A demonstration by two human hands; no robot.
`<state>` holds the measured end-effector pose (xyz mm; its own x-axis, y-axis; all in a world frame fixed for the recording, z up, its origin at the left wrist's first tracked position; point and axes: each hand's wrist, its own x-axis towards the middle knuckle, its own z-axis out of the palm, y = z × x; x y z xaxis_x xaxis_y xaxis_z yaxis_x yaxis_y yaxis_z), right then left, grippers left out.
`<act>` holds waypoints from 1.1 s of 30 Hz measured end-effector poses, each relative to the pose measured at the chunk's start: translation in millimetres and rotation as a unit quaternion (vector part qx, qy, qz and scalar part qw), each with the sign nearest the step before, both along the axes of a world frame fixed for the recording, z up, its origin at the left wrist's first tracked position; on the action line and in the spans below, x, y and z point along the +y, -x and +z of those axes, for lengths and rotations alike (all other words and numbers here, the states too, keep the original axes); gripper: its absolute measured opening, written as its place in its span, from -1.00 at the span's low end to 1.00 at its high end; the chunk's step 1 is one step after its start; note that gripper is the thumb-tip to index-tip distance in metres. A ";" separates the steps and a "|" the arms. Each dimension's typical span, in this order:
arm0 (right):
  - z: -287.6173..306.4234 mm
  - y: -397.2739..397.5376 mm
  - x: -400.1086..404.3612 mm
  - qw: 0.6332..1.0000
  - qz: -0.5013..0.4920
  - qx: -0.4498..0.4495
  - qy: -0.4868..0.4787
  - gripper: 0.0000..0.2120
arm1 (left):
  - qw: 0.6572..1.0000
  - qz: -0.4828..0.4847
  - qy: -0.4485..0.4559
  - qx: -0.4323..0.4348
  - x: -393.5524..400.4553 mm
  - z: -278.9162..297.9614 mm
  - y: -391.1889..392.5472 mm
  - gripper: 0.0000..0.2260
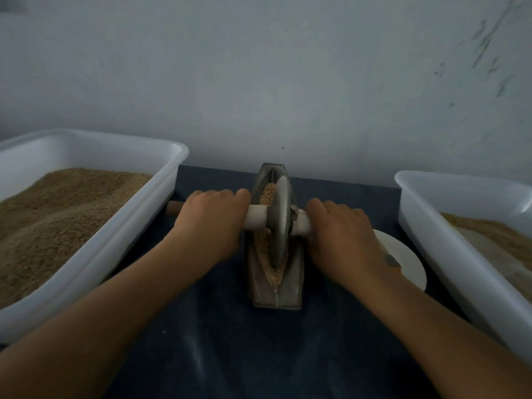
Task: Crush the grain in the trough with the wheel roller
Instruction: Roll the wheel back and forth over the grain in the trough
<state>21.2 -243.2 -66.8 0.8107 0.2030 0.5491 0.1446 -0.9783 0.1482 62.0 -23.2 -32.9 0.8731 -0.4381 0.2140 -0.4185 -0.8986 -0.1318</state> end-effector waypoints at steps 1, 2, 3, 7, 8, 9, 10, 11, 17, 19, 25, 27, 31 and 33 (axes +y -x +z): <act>1.6 -9.6 -1.0 1.000 -0.007 0.018 0.006 -0.69 | 1.000 0.002 0.000 0.006 -2.2 -0.2 -9.4 -0.62; 3.2 -20.0 -2.3 0.999 -0.014 0.036 0.008 -0.70 | 1.000 0.006 -0.001 0.011 -5.0 0.0 -19.1 -0.62; 4.9 -30.4 -3.5 0.998 -0.022 0.052 0.008 -0.72 | 1.000 0.012 -0.002 0.014 -8.3 0.7 -28.9 -0.62; 9.3 -67.2 -7.4 0.995 -0.052 0.086 0.001 -0.76 | 0.999 0.038 0.010 0.013 -21.9 3.7 -63.4 -0.63; 11.4 -75.1 -8.6 0.993 -0.056 0.100 -0.002 -0.78 | 0.999 0.044 0.014 0.018 -24.4 4.5 -70.6 -0.63; 14.5 -82.9 -9.8 0.991 -0.060 0.118 -0.006 -0.79 | 0.998 0.049 0.015 0.028 -26.1 5.9 -77.4 -0.62; 18.3 -90.5 -10.9 0.988 -0.064 0.139 -0.009 -0.77 | 0.998 0.054 0.015 0.041 -27.3 8.1 -83.8 -0.61; 22.3 -97.9 -11.8 0.985 -0.066 0.162 -0.009 -0.74 | 0.996 0.059 0.013 0.058 -28.1 10.5 -89.7 -0.58; 31.6 -117.4 -15.2 0.973 -0.066 0.222 -0.007 -0.64 | 0.992 0.076 -0.021 0.103 -33.2 17.8 -104.0 -0.47; 28.2 -110.8 -14.9 0.975 -0.065 0.210 -0.011 -0.65 | 0.992 0.072 -0.029 0.099 -33.7 16.8 -100.6 -0.48; 20.8 -69.6 -6.3 0.991 -0.043 0.128 0.003 -0.83 | 0.989 0.056 -0.054 0.127 -21.9 13.0 -68.7 -0.51; 18.9 -50.0 -3.0 0.995 -0.026 0.097 0.023 -0.82 | 0.989 0.046 -0.059 0.124 -15.7 10.9 -51.4 -0.51; 18.7 -15.3 1.9 0.997 -0.004 0.065 0.031 -0.82 | 0.990 0.031 -0.059 0.121 -6.3 11.6 -15.3 -0.50; 17.8 1.4 4.0 0.999 0.003 0.046 0.027 -0.80 | 0.992 0.021 -0.055 0.112 -2.5 13.1 0.5 -0.51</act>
